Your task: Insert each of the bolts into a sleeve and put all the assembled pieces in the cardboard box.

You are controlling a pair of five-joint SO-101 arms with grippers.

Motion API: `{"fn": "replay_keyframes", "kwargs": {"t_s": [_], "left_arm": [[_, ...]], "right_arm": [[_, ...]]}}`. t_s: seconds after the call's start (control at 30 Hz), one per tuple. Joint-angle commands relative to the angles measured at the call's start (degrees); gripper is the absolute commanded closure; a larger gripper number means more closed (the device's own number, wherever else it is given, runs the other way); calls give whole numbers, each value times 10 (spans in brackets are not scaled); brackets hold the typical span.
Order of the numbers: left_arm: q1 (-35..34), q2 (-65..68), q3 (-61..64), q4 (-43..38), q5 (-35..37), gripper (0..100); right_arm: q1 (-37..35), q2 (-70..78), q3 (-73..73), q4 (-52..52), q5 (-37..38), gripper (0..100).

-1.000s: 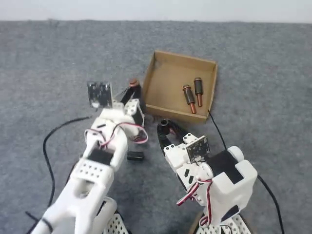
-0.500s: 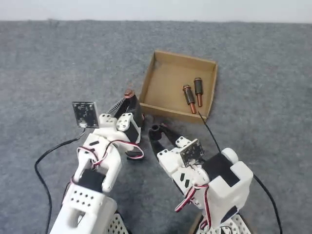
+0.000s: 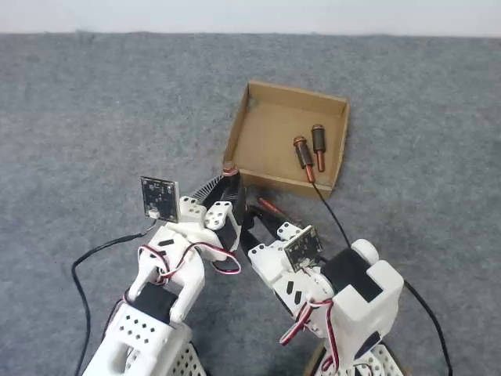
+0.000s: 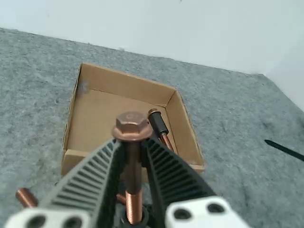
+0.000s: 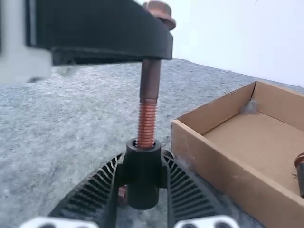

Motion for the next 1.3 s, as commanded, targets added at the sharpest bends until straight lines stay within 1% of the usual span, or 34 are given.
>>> {"fn": "replay_keyframes", "kwargs": {"t_s": [0.0, 0.7, 0.8, 0.9, 1.13, 1.27], "left_arm": [[4, -18, -10, 1, -11, 989], [4, -18, 28, 5, -11, 989], [6, -19, 26, 34, -11, 989], [26, -19, 25, 58, -12, 989], [26, -19, 28, 60, -12, 989], [31, -19, 29, 61, -12, 988]], "right_arm": [[-5, 0, 12, 0, -1, 993], [11, 0, 13, 9, 0, 993], [11, 0, 13, 8, 0, 993], [11, 0, 13, 8, 0, 993], [14, -3, 13, 7, 0, 993], [31, -5, 10, 7, 0, 993]]}}
